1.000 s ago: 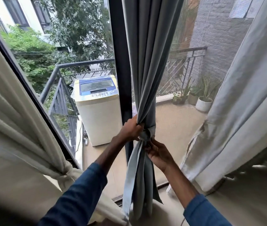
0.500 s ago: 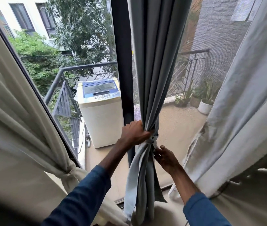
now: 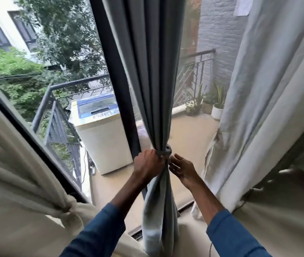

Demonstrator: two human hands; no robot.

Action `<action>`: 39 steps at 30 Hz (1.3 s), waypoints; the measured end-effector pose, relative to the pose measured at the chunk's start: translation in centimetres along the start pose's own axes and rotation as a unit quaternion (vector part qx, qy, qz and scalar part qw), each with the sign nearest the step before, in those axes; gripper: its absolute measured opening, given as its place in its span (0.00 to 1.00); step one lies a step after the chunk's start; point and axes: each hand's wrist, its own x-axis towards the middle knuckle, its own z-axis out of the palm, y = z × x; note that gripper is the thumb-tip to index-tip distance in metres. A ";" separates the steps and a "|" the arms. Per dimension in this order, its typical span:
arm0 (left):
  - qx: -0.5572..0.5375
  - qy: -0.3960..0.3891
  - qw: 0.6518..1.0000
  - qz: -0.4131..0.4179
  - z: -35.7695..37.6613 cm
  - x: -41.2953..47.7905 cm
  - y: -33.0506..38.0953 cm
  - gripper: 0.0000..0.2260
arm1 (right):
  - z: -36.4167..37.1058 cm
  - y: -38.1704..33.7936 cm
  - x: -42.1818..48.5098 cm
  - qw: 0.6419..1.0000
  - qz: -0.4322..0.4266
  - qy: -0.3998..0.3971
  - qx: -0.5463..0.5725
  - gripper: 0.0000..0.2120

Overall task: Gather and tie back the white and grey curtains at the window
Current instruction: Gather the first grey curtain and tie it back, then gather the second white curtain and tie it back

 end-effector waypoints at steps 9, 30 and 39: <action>0.089 -0.043 0.993 0.067 -0.2 1.7 10.9 0.17 | -2.9 -12.9 -2.2 0.980 -0.115 -0.081 -0.143 0.12; -0.218 0.516 0.797 0.226 -32.4 11.7 48.0 0.24 | 1.4 -63.3 -21.2 0.676 -0.664 -0.039 -0.317 0.06; -0.173 0.614 0.739 0.216 -46.4 14.8 50.6 0.36 | 8.0 -73.3 -21.1 0.594 -0.726 0.073 -0.339 0.26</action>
